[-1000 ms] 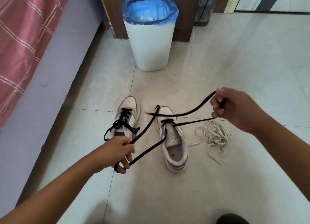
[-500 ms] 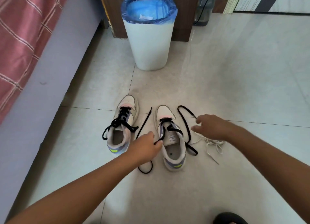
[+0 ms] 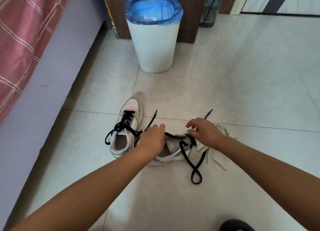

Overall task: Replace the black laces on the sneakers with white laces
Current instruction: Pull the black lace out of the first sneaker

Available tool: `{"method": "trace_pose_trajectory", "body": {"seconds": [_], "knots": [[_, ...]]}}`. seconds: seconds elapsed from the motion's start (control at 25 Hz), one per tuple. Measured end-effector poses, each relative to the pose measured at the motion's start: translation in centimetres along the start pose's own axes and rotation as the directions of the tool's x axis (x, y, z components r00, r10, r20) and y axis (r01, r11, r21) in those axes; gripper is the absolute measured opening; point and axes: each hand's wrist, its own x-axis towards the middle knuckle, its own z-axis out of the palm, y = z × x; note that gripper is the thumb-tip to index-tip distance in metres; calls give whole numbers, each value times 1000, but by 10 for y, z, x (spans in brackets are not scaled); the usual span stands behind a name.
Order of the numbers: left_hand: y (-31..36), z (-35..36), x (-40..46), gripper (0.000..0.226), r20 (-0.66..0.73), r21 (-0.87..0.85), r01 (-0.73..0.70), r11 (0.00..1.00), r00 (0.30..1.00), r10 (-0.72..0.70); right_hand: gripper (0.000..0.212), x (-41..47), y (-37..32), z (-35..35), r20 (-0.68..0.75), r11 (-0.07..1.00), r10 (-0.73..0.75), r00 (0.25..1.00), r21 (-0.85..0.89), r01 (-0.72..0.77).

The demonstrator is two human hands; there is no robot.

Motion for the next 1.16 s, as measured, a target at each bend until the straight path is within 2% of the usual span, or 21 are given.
{"method": "trace_pose_trajectory", "body": {"seconds": [0.12, 0.2, 0.32, 0.4, 0.6, 0.84, 0.96, 1.08, 1.12, 1.16], "knots": [[6, 14, 4, 28, -141, 40, 8, 999, 990, -2, 24, 6, 1, 14, 138, 957, -126, 982, -243, 157], [5, 21, 3, 30, -232, 72, 37, 997, 972, -19, 28, 10, 0, 19, 179, 913, -120, 976, -366, 180], [2, 29, 3, 23, -136, 3, 46, 999, 990, -46, 27, 14, 1, 20, 164, 898, -110, 980, -407, 169], [1, 30, 5, 22, -140, -8, 43, 999, 989, -44, 24, 14, 5, 18, 178, 900, -123, 976, -395, 186], [-2, 31, 5, 20, -120, 0, 14, 1000, 993, -14, 16, 12, 18, 17, 181, 943, -181, 967, -247, 223], [-1, 31, 4, 19, -119, 1, -3, 1000, 993, 3, 7, -2, 26, 28, -12, 980, -194, 981, -56, 193], [-1, 31, 3, 20, -120, 10, -1, 1000, 993, 3, 11, -8, 25, 40, -160, 990, -49, 986, 121, 69], [0, 30, 2, 21, -116, -5, 4, 1000, 993, -5, 4, -12, 20, 50, -277, 920, 252, 927, 367, -141], [1, 30, 2, 21, -116, -7, 6, 1000, 993, -7, 4, -12, 18, 51, -285, 922, 253, 925, 360, -141], [1, 30, 2, 21, -116, -6, 9, 1000, 993, -10, 6, -12, 18, 50, -287, 957, 166, 943, 277, -84]]}}
